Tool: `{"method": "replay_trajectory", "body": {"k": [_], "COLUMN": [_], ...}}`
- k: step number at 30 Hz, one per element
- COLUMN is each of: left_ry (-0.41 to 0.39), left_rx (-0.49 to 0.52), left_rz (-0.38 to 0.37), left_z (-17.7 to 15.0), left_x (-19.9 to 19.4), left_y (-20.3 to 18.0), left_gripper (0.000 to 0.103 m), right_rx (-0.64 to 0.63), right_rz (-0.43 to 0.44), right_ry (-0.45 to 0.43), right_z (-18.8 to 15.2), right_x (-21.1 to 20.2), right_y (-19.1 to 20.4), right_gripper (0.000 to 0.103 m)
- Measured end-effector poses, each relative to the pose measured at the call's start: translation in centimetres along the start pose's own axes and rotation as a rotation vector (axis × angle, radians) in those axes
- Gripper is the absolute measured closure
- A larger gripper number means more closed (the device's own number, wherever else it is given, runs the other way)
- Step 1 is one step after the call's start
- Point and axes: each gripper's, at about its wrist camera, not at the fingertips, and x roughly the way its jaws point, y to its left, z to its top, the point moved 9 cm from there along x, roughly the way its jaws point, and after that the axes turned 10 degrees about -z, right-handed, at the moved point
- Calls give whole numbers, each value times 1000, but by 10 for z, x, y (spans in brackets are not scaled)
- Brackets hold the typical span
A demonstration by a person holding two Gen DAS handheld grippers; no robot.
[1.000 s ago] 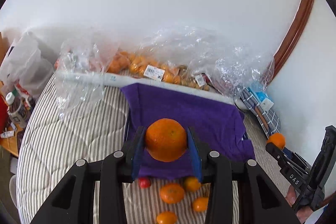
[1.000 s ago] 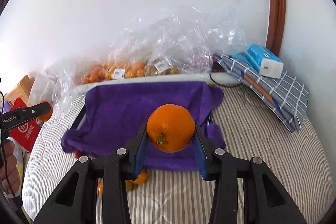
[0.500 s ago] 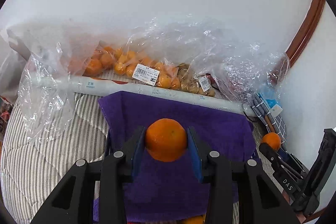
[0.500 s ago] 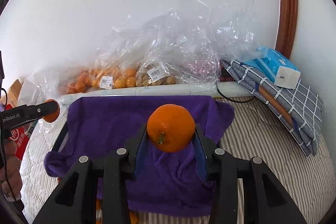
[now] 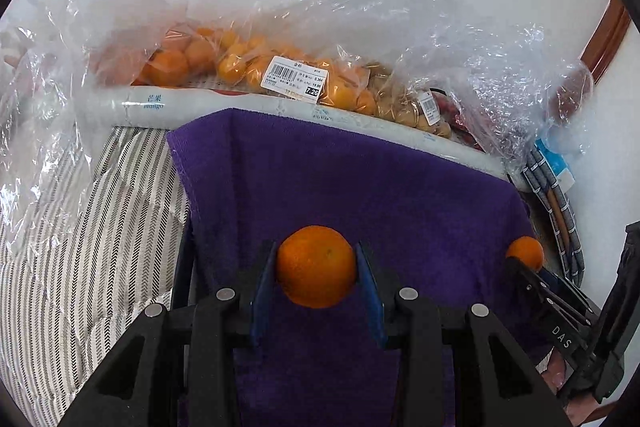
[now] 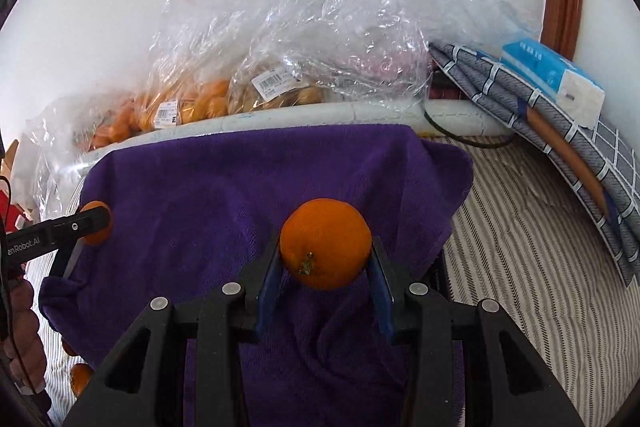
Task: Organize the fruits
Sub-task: 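Lift the held oranges with both tools and carry them over the purple towel, then lower the oranges onto the purple towel and open both tools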
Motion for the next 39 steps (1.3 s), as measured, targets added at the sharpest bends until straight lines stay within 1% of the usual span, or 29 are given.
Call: {"method": "replay_trajectory", "body": {"k": [6, 8, 10, 12, 13, 15, 17, 18, 21, 25, 28, 31, 34, 37, 39], "left_ry": [15, 15, 23, 27, 21, 24, 24, 15, -20, -46, -60, -75, -82, -105, -121], "left_rx": [9, 21, 19, 8, 5, 6, 7, 10, 29, 57, 57, 80, 101, 116, 134], "left_rz": [16, 19, 18, 15, 13, 13, 9, 8, 23, 61, 67, 84, 91, 92, 111], "left_z": [-3, -3, -4, -6, -5, -5, -5, -4, -2, 1, 4, 7, 10, 14, 13], "left_x": [6, 6, 8, 9, 9, 9, 8, 7, 1, -6, -13, -22, -31, -44, -52], "left_y": [2, 0, 0, 1, 1, -1, -2, -3, -6, -9, -11, -15, -21, -30, -32], "left_gripper": [66, 66, 66, 66, 66, 66, 65, 64, 59, 59, 59, 59, 59, 59, 59], "right_rx": [-40, -51, -58, -52, -43, -30, -20, -14, -2, -4, -19, -55, -31, 1, 3], "right_rz": [-9, -10, -22, -15, -8, 2, 2, 0, 3, -7, -13, -11, -30, -11, -12], "right_ry": [10, -4, -18, -32, -41, -60, -83, -91, -94, -117, -164, -190, -212, -178, -156], "right_z": [-7, -6, -5, -4, -3, -1, 1, 3, 4, 4, 5, 4, 7, 7, 3], "right_x": [5, 4, 2, -2, -5, -10, -16, -17, -20, -28, -41, -52, -60, -66, -72], "right_y": [9, 10, 10, 8, 7, 5, 2, 1, 0, 3, 8, 13, 11, 9, 6], "right_gripper": [61, 61, 57, 49, 47, 35, 28, 26, 26, 26, 26, 26, 26, 26, 26]}}
